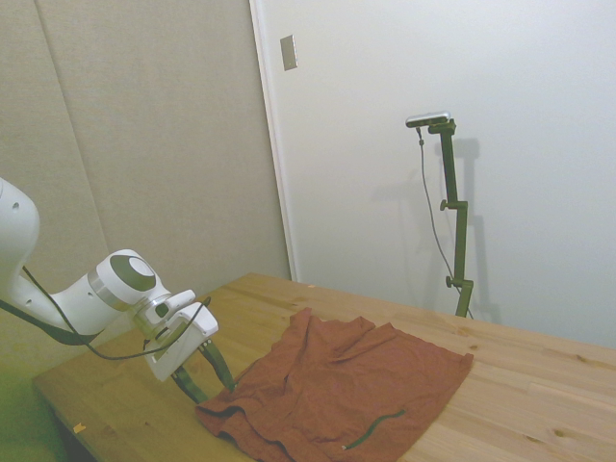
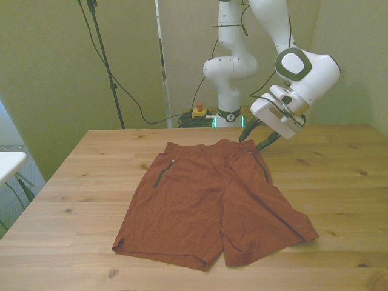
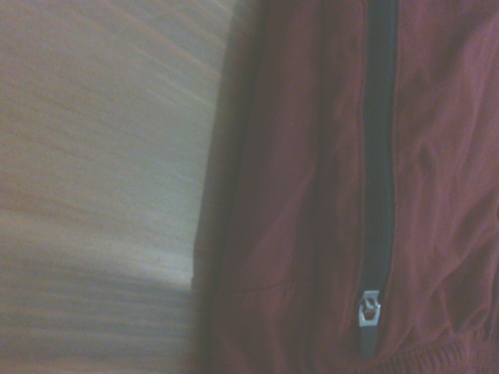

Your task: Fold the shorts

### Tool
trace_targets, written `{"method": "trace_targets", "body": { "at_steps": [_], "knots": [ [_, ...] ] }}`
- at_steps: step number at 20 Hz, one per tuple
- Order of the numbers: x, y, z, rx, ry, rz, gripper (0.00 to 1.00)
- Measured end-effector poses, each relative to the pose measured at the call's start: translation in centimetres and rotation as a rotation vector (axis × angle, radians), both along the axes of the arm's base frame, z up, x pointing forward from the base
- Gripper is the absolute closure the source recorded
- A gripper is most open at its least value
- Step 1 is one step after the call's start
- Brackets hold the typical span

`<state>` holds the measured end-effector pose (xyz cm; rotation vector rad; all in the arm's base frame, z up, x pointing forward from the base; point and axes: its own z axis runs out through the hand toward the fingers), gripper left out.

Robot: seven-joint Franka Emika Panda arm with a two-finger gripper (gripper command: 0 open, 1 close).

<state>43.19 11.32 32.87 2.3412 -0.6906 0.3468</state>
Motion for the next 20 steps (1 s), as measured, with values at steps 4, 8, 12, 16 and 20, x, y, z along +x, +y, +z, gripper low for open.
{"method": "trace_targets", "body": {
  "at_steps": [4, 8, 12, 16, 20],
  "knots": [
    [-0.1, 0.1, 0.0, -0.004, 0.004, 0.000, 1.00],
    [-0.6, 0.2, -0.5, -0.025, 0.031, -0.005, 1.00],
    [-0.6, -0.2, -1.1, -0.033, 0.049, -0.016, 1.00],
    [-0.5, -0.4, -1.5, -0.034, 0.061, -0.020, 1.00],
    [-0.6, -0.3, -1.8, -0.032, 0.069, -0.018, 1.00]
  ]
}}
